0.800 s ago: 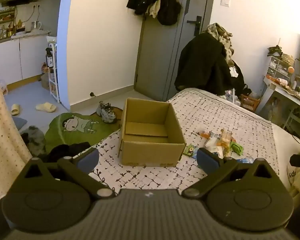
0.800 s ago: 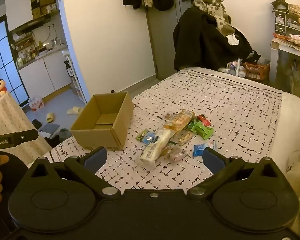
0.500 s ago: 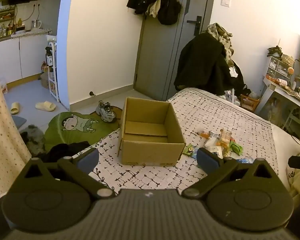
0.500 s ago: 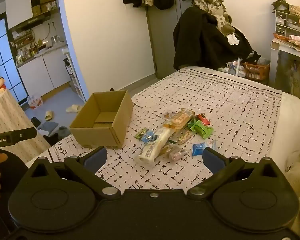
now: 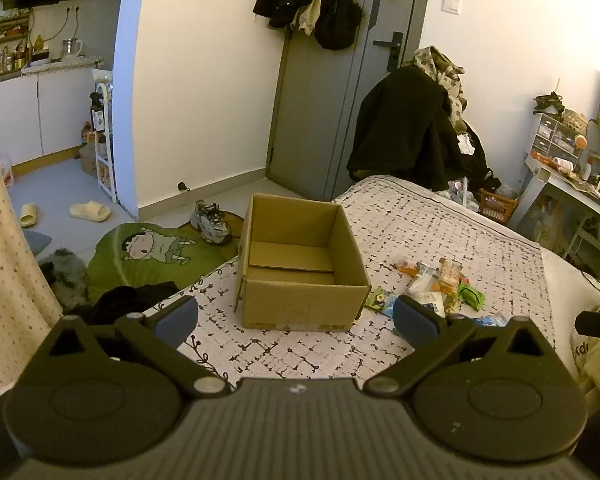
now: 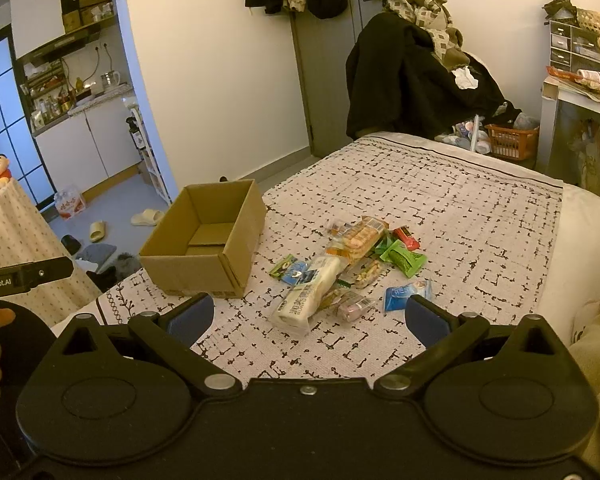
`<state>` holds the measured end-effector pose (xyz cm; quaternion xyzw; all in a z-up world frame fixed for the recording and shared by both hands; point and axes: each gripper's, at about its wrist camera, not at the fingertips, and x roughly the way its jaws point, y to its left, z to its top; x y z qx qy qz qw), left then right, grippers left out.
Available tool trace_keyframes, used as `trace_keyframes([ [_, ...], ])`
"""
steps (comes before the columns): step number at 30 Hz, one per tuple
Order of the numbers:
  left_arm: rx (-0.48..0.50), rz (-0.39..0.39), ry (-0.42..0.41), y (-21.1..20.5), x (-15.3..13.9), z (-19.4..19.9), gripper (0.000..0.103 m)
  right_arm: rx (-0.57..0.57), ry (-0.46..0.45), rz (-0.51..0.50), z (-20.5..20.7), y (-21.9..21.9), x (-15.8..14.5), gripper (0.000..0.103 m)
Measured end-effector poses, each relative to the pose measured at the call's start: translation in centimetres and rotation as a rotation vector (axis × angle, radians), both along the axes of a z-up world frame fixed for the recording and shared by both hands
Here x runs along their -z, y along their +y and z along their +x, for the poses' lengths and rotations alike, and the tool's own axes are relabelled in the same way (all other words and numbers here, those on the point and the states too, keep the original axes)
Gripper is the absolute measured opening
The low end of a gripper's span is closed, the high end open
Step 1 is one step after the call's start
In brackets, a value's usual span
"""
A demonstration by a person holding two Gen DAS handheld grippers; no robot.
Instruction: Organize snacks
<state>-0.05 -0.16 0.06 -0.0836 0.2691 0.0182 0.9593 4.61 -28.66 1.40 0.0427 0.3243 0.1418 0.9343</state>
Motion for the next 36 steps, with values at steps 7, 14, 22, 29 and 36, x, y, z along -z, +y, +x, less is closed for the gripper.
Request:
trace_keyframes([
  [7,0.005,0.020,0.003,0.1,0.1,0.0,0.103,0.000,-0.002,0.000,0.0,0.0,0.0,0.103],
  [14,0.009,0.033,-0.006,0.0,0.3,0.0,0.103,0.006,-0.004,0.000,0.0,-0.1,-0.1,0.103],
  [22,0.002,0.103,0.019,-1.0,0.1,0.7,0.103,0.015,-0.002,0.006,0.3,-0.2,-0.1,0.103],
  [29,0.015,0.098,0.019,-2.3,-0.1,1.9,0.103,-0.031,0.059,0.086,2.6,-0.8,-0.4,0.103],
  [36,0.038,0.073,-0.003,-4.5,-0.8,3.9,0.103,-0.046,0.071,0.146,5.2,-1.6,-0.6,0.103],
])
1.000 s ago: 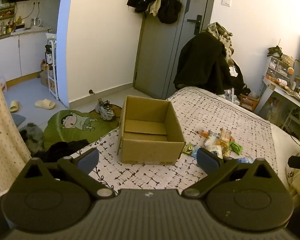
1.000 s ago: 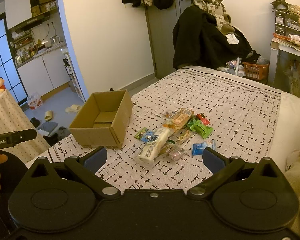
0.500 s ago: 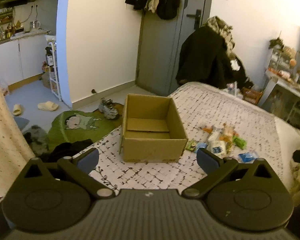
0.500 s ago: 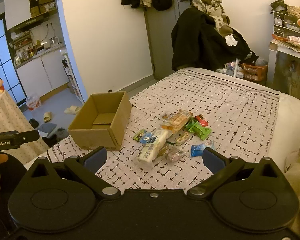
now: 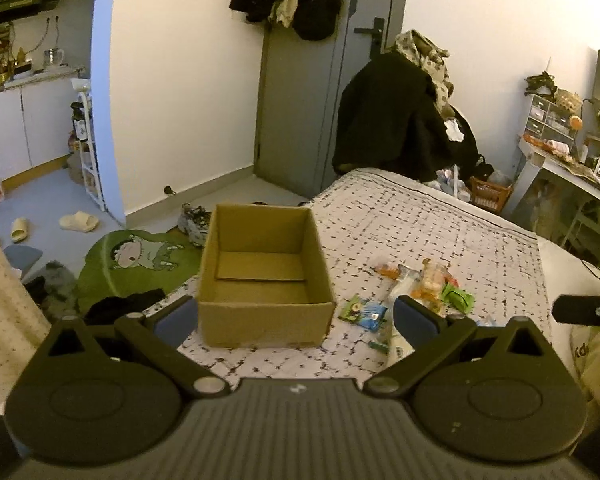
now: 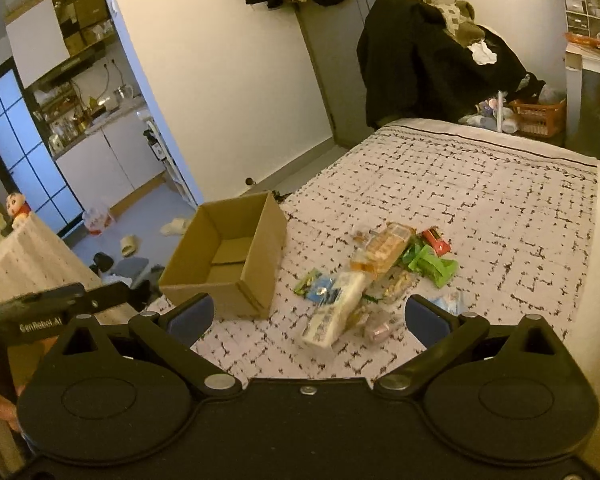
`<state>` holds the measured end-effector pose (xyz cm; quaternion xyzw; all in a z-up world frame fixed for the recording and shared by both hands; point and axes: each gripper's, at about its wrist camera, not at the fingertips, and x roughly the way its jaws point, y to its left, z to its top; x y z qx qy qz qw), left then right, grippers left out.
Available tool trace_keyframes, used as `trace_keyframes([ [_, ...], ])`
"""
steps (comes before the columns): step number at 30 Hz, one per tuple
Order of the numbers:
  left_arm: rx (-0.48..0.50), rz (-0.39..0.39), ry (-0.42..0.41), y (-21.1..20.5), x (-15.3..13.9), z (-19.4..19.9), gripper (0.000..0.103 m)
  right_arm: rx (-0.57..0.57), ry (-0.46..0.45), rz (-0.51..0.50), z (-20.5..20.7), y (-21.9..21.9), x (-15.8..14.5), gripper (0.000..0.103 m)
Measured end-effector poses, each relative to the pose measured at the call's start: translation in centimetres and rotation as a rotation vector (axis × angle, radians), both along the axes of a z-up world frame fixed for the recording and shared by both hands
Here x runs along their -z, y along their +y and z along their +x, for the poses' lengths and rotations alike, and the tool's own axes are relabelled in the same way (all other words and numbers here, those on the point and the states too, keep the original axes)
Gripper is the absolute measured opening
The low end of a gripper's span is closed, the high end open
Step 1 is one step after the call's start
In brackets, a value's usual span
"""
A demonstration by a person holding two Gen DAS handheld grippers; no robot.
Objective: Organize snacks
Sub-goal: 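Grasp the white cake bag with the left gripper while the right grasps the blue wrapper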
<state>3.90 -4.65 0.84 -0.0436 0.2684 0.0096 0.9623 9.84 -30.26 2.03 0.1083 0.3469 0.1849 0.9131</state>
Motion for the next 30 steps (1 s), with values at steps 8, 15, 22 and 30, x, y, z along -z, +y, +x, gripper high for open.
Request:
trace_keyframes([
  [8,0.020,-0.004,-0.023,-2.5,0.3,1.8,0.103,0.010,-0.018,-0.004,2.8,-1.1,0.0,0.103],
  [15,0.015,-0.027,0.025,-4.2,1.1,3.6,0.103,0.052,0.005,-0.039,5.0,-1.9,0.6,0.101],
  [22,0.051,-0.068,0.016,-6.2,2.2,5.4,0.100,0.058,0.041,-0.055,7.5,-2.7,1.5,0.087],
  [30,0.074,-0.099,0.053,-8.1,4.1,7.3,0.096,0.099,0.162,-0.064,9.6,-4.0,4.7,0.072],
])
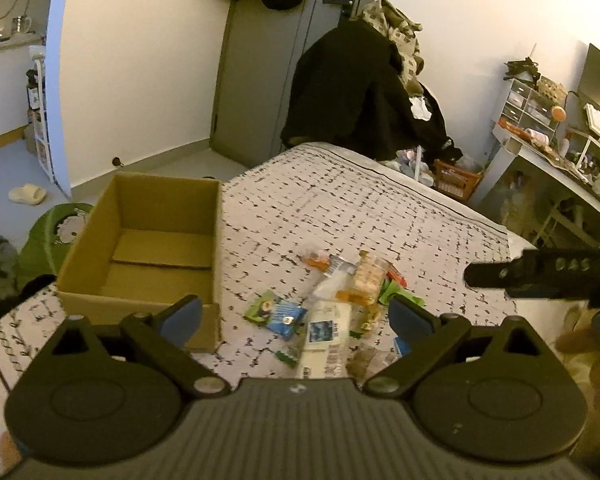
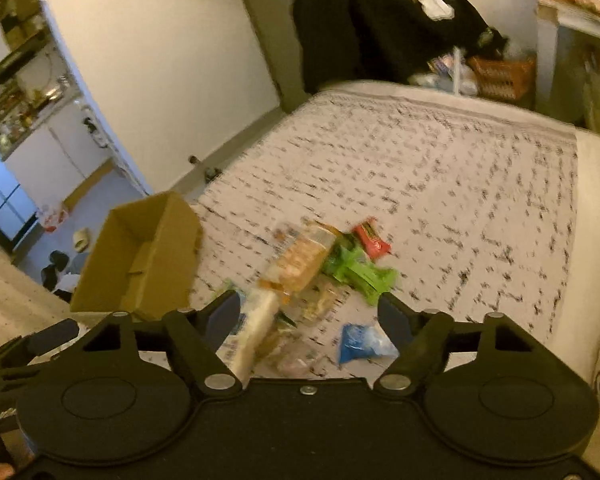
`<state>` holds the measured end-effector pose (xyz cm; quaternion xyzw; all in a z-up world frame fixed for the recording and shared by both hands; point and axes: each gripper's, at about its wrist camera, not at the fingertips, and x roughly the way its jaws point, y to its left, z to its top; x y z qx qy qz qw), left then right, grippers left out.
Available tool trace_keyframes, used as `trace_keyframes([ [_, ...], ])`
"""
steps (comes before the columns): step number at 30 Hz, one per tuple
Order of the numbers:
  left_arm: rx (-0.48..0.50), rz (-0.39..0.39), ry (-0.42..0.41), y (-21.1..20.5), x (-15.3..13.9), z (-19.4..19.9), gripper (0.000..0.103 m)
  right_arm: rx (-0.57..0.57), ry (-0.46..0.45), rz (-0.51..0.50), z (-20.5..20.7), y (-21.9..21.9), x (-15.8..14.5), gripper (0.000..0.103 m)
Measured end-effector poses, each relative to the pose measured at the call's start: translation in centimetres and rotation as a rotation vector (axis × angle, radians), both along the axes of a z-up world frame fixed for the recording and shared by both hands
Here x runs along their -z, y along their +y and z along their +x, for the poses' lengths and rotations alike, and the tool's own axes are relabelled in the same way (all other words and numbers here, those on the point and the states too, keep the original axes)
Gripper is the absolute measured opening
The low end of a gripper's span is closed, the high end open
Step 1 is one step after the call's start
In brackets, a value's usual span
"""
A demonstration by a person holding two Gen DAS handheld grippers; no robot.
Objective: Organize snacks
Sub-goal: 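Grasp the white cake bag with the left gripper while the right grasps the blue wrapper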
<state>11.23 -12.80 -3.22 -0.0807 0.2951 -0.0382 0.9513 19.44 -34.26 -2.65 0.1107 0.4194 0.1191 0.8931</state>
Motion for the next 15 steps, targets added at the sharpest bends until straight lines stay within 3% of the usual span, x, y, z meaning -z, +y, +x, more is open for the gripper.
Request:
trace_keyframes([
  [5,0.016,-0.043,0.048,-1.1,1.6,1.4,0.093,0.021,0.105,0.009,1.7,-0.8,2.6,0.061],
  [10,0.014,-0.091,0.148,-2.2,4.2,3.2,0.077,0.024,0.161,-0.024,2.6,-1.1,4.7,0.061],
  [12,-0.005,-0.071,0.175,-3.0,5.2,3.9,0.074,0.009,0.175,-0.048,3.1,-1.0,5.3,0.061],
  [15,-0.020,-0.121,0.234,-3.1,7.0,4.9,0.070,-0.005,0.182,-0.090,3.8,-0.7,6.3,0.061],
])
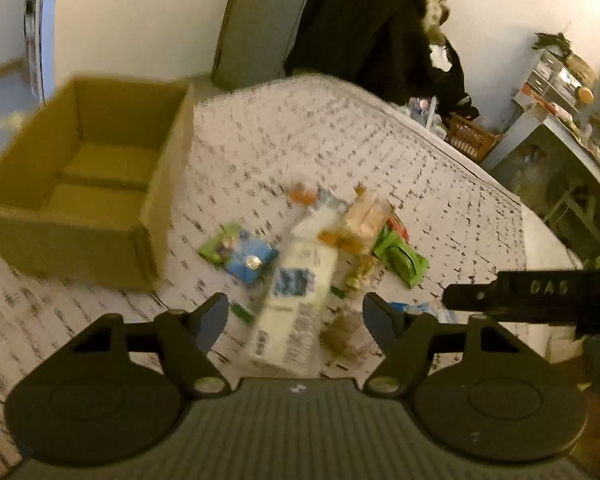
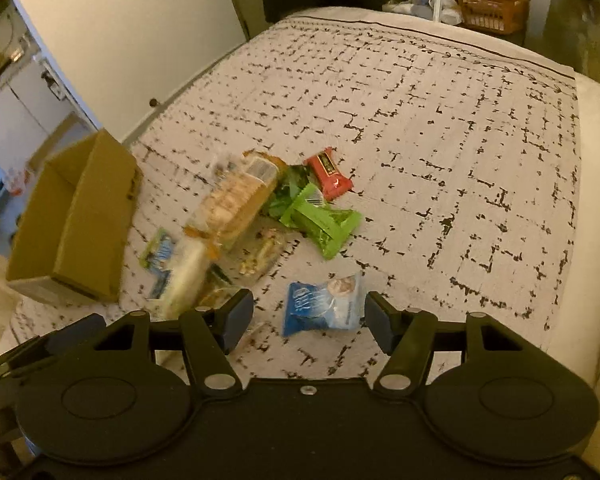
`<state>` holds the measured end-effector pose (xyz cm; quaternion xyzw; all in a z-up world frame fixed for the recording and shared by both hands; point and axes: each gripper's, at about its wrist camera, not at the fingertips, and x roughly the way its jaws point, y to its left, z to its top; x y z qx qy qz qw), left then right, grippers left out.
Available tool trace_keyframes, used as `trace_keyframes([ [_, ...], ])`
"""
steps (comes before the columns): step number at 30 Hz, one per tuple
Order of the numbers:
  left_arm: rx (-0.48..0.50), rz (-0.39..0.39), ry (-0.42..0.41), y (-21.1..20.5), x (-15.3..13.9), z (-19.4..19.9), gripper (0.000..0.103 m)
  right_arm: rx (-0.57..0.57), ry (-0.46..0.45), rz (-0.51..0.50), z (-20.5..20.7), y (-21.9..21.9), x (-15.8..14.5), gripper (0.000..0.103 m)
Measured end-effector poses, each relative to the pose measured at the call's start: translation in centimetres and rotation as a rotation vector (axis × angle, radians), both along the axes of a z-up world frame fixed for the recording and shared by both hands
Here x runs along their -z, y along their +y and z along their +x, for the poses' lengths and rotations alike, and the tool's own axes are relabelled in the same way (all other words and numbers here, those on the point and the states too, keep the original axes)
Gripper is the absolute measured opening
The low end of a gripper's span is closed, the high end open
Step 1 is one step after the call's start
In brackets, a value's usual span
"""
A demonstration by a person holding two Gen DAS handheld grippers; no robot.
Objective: Organize snacks
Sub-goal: 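Grasp the white cake bag with the left gripper while the right grasps the blue wrapper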
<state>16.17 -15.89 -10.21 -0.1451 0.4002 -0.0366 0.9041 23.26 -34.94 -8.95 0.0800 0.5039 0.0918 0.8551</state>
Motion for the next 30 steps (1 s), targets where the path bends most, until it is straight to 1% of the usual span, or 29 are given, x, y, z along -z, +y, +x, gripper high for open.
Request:
trace_keyframes([
  [2,-0.009,0.019,0.020,-0.3,1.1,0.6,0.069,-0.020,0.001,-0.013,0.4,0.2,0.4,0.061],
  [5,-0.027,0.006,0.047,-0.3,2.3,1.3,0.069,-0.045,0.022,-0.033,1.1,0.4,1.6,0.061],
  [7,-0.033,0.011,0.056,-0.4,2.9,1.9,0.069,-0.060,0.040,-0.042,1.4,0.6,2.4,0.061],
  [12,-0.036,0.008,0.107,-0.6,4.6,3.0,0.069,-0.088,0.053,-0.100,1.9,1.3,4.0,0.062],
  [13,-0.036,0.010,0.111,-0.7,4.9,3.1,0.066,-0.092,0.052,-0.112,2.2,1.4,4.3,0.062],
  [15,-0.044,-0.010,0.111,-0.8,5.3,3.3,0.056,-0.108,0.037,-0.137,2.5,1.8,4.6,0.062],
  [17,-0.063,-0.013,0.118,-1.0,5.4,3.4,0.050,-0.137,0.018,-0.159,2.6,2.3,4.8,0.062],
  [19,-0.074,-0.020,0.119,-1.1,5.5,3.2,0.043,-0.162,0.007,-0.200,2.3,2.8,5.0,0.059],
  [20,-0.081,-0.027,0.119,-1.1,5.4,3.2,0.042,-0.176,-0.003,-0.217,2.1,3.1,5.0,0.057],
  [21,-0.088,-0.031,0.117,-1.0,5.4,3.1,0.040,-0.187,-0.015,-0.226,1.9,3.3,4.9,0.051],
  [24,-0.109,-0.029,0.113,-0.8,5.1,2.7,0.039,-0.208,-0.028,-0.228,1.4,3.5,4.5,0.046],
  [26,-0.102,-0.034,0.100,-0.6,4.8,2.4,0.038,-0.220,-0.035,-0.235,1.1,3.7,4.3,0.039],
  [28,-0.098,-0.035,0.077,-0.4,4.2,1.9,0.038,-0.214,-0.040,-0.237,0.9,3.7,3.9,0.034],
  [30,-0.097,-0.037,0.061,-0.2,3.5,1.5,0.038,-0.205,-0.055,-0.237,0.6,3.7,3.3,0.032],
])
